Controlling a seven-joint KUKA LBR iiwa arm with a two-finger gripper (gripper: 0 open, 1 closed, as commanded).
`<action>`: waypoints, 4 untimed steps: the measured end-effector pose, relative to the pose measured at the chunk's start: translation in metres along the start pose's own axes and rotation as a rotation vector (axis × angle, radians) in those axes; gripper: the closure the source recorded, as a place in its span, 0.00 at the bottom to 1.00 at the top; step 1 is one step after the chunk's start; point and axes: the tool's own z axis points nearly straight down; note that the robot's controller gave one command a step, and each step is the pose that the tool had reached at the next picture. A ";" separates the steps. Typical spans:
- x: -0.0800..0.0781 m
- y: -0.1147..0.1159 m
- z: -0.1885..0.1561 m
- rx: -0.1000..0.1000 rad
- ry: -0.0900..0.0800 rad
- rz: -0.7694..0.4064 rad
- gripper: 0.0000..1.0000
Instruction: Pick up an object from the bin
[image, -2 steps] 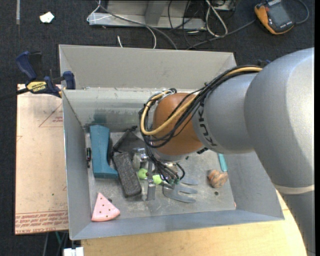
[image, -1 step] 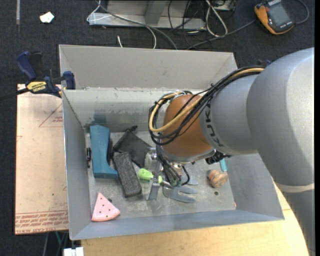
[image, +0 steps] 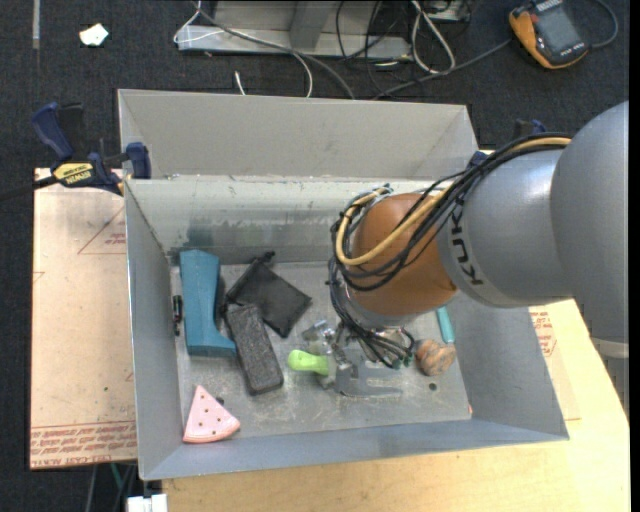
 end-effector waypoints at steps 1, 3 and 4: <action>0.000 0.000 0.000 0.000 0.000 0.000 1.00; -0.004 0.008 -0.071 0.000 -0.009 0.408 1.00; -0.017 -0.004 -0.019 -0.001 -0.008 0.337 1.00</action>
Offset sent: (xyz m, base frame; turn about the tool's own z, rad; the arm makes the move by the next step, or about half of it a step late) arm 0.0025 0.0116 0.0911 0.4684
